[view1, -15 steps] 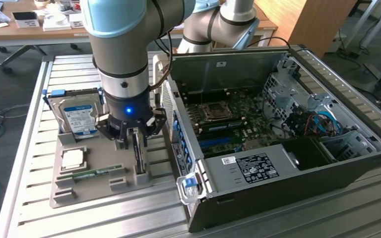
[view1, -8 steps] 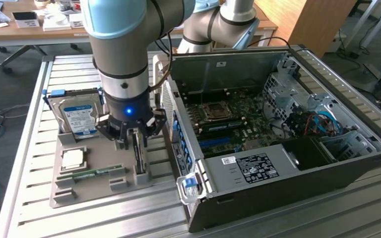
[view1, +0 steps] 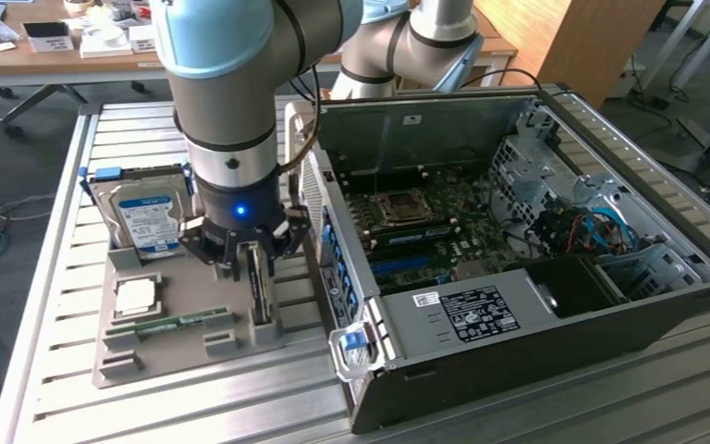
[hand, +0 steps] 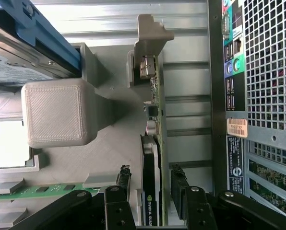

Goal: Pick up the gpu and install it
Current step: 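Pick up the gpu and move the gpu toward the slot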

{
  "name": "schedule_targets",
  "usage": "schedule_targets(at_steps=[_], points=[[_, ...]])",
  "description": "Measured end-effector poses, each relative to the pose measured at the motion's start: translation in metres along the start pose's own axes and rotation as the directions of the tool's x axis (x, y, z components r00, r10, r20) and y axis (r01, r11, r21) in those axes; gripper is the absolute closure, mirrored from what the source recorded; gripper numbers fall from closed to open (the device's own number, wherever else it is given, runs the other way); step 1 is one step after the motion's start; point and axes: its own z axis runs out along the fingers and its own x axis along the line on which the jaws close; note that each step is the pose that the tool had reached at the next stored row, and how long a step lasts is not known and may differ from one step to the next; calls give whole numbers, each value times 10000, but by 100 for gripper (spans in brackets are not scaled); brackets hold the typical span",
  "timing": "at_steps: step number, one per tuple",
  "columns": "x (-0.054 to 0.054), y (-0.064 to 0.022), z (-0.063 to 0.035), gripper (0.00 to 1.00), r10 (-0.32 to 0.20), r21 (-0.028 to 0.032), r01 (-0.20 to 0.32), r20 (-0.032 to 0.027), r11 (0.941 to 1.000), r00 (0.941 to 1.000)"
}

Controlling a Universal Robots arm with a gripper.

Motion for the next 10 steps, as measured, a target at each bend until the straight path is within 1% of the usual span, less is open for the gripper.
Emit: schedule_targets(at_steps=[3,10], points=[[0,-1,22,53,0,1,0,0,10000,10000],[-11,0,29,53,0,-1,0,1,10000,10000]])
